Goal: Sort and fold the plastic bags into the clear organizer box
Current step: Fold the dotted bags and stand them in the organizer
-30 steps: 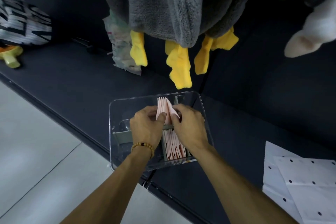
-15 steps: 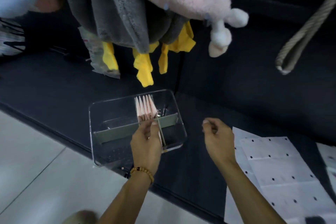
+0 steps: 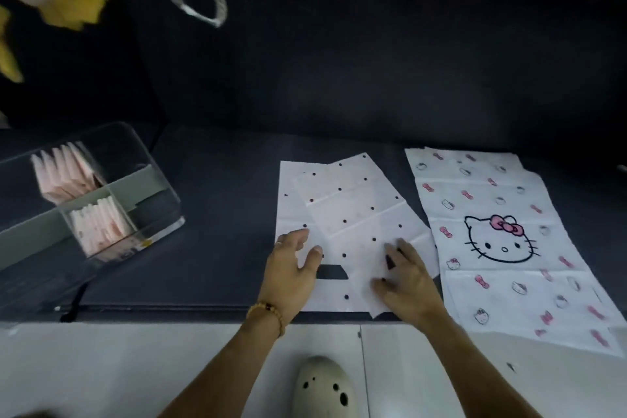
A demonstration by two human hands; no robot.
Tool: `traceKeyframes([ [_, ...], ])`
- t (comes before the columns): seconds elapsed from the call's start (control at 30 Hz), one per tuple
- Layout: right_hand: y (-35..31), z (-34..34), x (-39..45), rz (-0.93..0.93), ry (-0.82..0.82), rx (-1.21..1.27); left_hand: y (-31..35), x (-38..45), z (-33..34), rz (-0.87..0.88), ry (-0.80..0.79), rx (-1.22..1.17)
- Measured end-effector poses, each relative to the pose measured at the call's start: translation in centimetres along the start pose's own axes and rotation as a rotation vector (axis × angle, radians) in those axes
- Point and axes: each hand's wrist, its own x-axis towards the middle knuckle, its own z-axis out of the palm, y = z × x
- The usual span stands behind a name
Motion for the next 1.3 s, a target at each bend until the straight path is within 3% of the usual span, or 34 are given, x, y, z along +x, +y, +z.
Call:
traceKeyframes([
  [0.27,-0.1,1.1,-1.0,-0.209,0.247,-0.009,-1.0,0.9,4.4,0.407,-0.32,0.774],
  [0.47,-2.5,0.3,-1.3,-0.35,0.362,0.168,0.1,0.5,3.8,0.534,-0.092,0.74],
  [0.53,-3.5,0.3,-1.6,-0.327,0.301,0.17,0.1,0.5,1.6,0.479,-0.032,0.686],
  [0.7,-4.2,1.3,-1.7,-0.376,-0.09,-0.055,-1.5,0.8,-5.8,0.237,-0.052,0.59],
  [0.9,-6.3,2.5,-1.3,-0.497,-0.055,-0.014,-3.2,0.6,-11.7,0.058,-0.206,0.417],
  [1.07,-9.3,1.8,-0.9,-0.27,-0.172,0.252,-3.9,0.7,-12.8,-0.052,-0.169,0.28],
  [1.17,-10.9,2.2,0.3,-0.082,-0.15,0.461,-4.8,1.0,-12.6,-0.126,-0.047,0.19],
  [1.3,-11.9,3.6,2.0,0.161,-0.1,0.36,-6.0,1.4,-11.8,-0.254,0.156,0.045],
])
